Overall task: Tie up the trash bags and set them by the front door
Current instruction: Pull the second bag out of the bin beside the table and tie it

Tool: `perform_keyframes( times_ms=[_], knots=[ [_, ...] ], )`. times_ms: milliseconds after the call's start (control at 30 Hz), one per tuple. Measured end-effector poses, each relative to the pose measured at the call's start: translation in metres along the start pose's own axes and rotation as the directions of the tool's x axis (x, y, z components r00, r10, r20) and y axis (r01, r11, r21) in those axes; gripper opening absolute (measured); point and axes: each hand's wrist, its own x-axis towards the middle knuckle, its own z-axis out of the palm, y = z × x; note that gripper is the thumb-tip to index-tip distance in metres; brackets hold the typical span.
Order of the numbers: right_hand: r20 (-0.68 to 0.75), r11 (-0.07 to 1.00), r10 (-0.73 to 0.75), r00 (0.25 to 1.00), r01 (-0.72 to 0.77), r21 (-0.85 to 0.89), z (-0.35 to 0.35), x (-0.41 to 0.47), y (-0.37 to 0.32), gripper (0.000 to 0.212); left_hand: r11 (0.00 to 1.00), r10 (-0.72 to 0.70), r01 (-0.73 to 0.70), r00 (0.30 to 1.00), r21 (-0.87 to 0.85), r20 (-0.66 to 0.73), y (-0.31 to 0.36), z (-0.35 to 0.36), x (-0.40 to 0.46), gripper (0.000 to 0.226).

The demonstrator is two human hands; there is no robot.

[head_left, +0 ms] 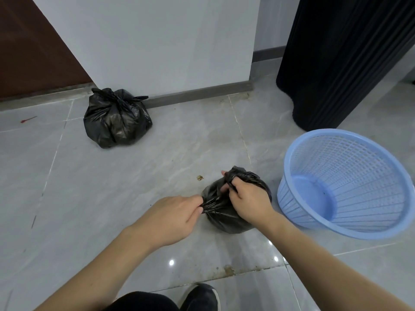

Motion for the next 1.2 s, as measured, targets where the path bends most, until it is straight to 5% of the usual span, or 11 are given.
perform_keyframes(
  times_ms=[133,267,400,633,767,967,1133,1200],
  knots=[
    [0.081,1.000,0.018,0.997,-0.017,-0.022,-0.001,-0.003,-0.005,0.025,1.000,-0.020,0.022,0.994,0.018,-0.104,-0.012,-0.003,0.004,0.020],
    [0.089,0.998,0.043,0.995,-0.039,-0.048,-0.010,0.000,-0.005,0.045,0.989,-0.115,0.126,0.982,0.073,-0.147,-0.032,-0.002,0.010,0.021],
    [0.151,0.996,0.082,0.985,-0.076,-0.042,-0.013,0.004,0.002,0.047,0.997,-0.072,0.078,0.983,0.029,-0.167,-0.036,0.004,0.012,0.018],
    [0.463,0.831,0.031,0.886,-0.280,0.480,-0.008,0.000,0.009,0.022,0.997,-0.063,0.073,0.970,0.034,-0.237,-0.035,0.010,0.036,0.022],
    [0.513,0.666,0.112,0.851,-0.447,0.597,-0.017,-0.006,0.001,0.035,0.996,-0.045,0.061,0.973,0.063,-0.228,-0.037,0.007,0.051,0.024],
    [0.589,0.746,0.131,0.797,-0.471,0.471,-0.023,-0.002,-0.008,0.031,0.996,-0.065,0.069,0.996,-0.058,0.068,-0.048,-0.018,0.073,0.018],
    [0.725,0.827,0.107,0.680,-0.466,0.315,-0.035,0.009,-0.024,0.009,0.962,-0.044,0.068,0.994,-0.263,0.096,-0.046,-0.035,0.085,0.021],
    [0.747,0.873,0.120,0.654,-0.428,0.235,-0.041,0.015,-0.032,0.023,0.909,-0.082,0.111,0.993,-0.401,0.089,-0.047,-0.035,0.091,0.022]
  ],
)
